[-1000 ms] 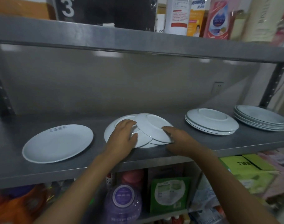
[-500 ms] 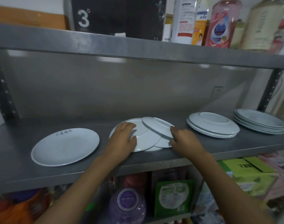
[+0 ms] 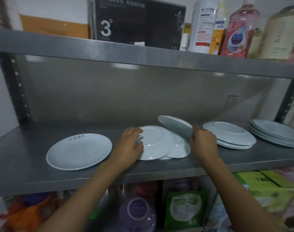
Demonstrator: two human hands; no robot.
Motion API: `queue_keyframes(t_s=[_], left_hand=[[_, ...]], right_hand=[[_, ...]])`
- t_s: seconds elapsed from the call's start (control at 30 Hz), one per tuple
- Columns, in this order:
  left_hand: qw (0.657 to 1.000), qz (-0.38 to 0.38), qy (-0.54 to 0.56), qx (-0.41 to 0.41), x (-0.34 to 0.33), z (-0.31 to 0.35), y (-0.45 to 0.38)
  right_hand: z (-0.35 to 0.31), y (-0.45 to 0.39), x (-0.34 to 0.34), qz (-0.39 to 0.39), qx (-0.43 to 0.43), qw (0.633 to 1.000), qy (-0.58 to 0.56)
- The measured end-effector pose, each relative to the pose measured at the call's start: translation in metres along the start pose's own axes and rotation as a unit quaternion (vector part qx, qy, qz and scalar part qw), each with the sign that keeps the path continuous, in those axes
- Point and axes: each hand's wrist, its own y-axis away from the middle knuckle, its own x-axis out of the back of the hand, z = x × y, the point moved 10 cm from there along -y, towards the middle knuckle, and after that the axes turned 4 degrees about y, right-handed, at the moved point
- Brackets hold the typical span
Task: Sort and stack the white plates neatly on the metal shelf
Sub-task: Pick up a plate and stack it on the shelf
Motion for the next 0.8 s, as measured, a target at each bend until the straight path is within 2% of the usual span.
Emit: queue_keyframes(t_s=[0.17,0.27,0.4,0.53,0.6,0.73,0.8], left_hand=[[1.0,0.002,-0.004,-0.001,0.008,0.002,0.002],[1.0,0.003,-0.003,-0.012,0.011,0.008,0.004],[0.999,0.009,0.001,-0.031,0.015,0.016,0.007],[0.999,0.041,0.0,-0.029,0.03,0.016,0.011],[0.998,0.058,-0.007,-0.036,0.038,0.013,0.014],[0.994,0.08,-0.037,-0.066,0.053,0.01,0.021],[0.991,0.09,-0.052,-0.084,0.059,0.011,0.025]], right_hand=[[0.003,-0.007,0.046,0.132,-0.017,0.989,-0.069],[-0.004,-0.009,0.063,0.168,-0.022,0.979,-0.111],[-0.013,-0.011,0.062,0.155,-0.04,0.963,-0.215],[-0.023,-0.013,0.046,0.086,-0.101,0.929,-0.346],[-0.029,-0.011,0.033,0.036,-0.147,0.891,-0.427],[-0.055,-0.001,0.009,-0.083,-0.236,0.756,-0.605],[-0.072,0.004,0.002,-0.131,-0.257,0.708,-0.645]])
